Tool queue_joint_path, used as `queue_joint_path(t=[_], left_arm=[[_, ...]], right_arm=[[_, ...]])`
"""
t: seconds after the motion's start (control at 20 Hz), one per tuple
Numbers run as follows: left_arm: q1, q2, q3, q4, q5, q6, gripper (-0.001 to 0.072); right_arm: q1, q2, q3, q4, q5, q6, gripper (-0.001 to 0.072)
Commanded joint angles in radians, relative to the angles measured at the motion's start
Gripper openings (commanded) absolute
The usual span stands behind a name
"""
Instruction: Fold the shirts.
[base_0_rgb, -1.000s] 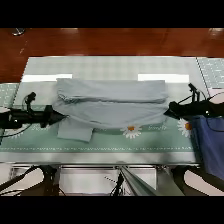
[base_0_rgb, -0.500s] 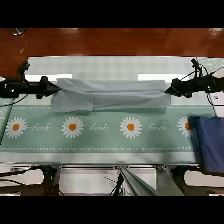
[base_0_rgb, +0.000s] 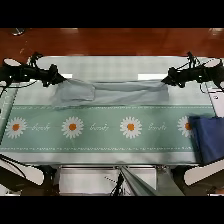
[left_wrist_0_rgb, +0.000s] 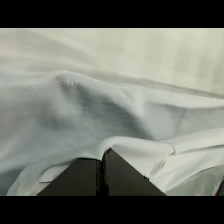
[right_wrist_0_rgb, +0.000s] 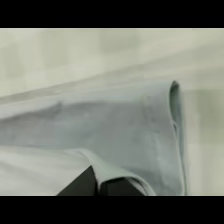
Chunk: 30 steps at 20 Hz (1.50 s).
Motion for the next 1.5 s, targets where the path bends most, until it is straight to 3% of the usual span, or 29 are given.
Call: queue_joint_path(t=[0.0, 0.05, 0.1, 0.15, 0.35, 0.5, 0.7, 0.85, 0.9, 0.95, 1.0, 1.05, 1.1, 1.15, 1.2, 1.45], left_arm=[[-0.013, -0.04, 0.024, 0.034, 0.004, -0.003, 0.0088], [-0.014, -0.037, 0.027, 0.034, 0.0, -0.003, 0.0238], [-0.006, -0.035, 0.048, 0.04, -0.04, 0.011, 0.0601], [0.014, -0.035, 0.088, 0.065, -0.097, 0.015, 0.07], [0.156, 0.009, 0.177, 0.269, -0.335, -0.073, 0.0703], [0.213, 0.117, 0.041, 0.251, -0.273, -0.061, 0.0703], [0.151, 0.339, -0.301, 0.01, -0.027, 0.153, 0.0702], [0.066, 0.413, -0.423, -0.137, -0.011, 0.265, 0.0703], [0.032, 0.411, -0.423, -0.14, -0.031, 0.271, 0.0703], [0.002, 0.41, -0.422, -0.14, -0.03, 0.271, 0.0702], [-0.024, 0.409, -0.421, -0.14, -0.029, 0.271, 0.0702], [-0.049, 0.409, -0.421, -0.141, -0.029, 0.271, 0.07], [-0.072, 0.409, -0.421, -0.145, -0.029, 0.271, 0.0632], [-0.1, 0.409, -0.422, -0.154, -0.029, 0.271, 0.0253], [-0.129, 0.409, -0.422, -0.166, -0.028, 0.274, 0.0043], [-0.394, 0.4, -0.403, -0.204, 0.119, 0.238, 0.0026]], right_arm=[[0.0, -0.058, 0.023, 0.015, 0.003, 0.009, 0.0356], [0.0, -0.06, 0.023, 0.014, 0.014, 0.009, 0.0631], [-0.011, -0.055, 0.027, 0.013, 0.031, 0.009, 0.0625], [-0.034, -0.046, 0.037, 0.013, 0.064, 0.009, 0.0625], [-0.155, -0.003, 0.043, -0.038, 0.184, 0.022, 0.0625], [-0.167, -0.019, 0.008, -0.053, 0.198, 0.026, 0.0624], [-0.097, -0.089, 0.001, -0.003, 0.188, 0.014, 0.0624], [-0.025, -0.119, 0.001, 0.05, 0.165, 0.008, 0.0617], [-0.005, -0.119, 0.002, 0.053, 0.163, 0.008, 0.0586], [0.01, -0.113, 0.003, 0.051, 0.168, 0.008, 0.0416], [0.013, -0.096, 0.003, 0.051, 0.181, -0.01, 0.0181], [0.012, -0.069, 0.003, 0.048, 0.197, -0.032, 0.0029], [0.01, -0.027, 0.003, 0.032, 0.214, -0.057, 0.0026], [0.009, 0.025, 0.003, -0.011, 0.225, -0.058, 0.0026], [0.008, 0.089, 0.003, -0.071, 0.248, -0.055, 0.0026], [0.008, 0.503, -0.183, -0.221, 0.311, -0.053, 0.0025]])
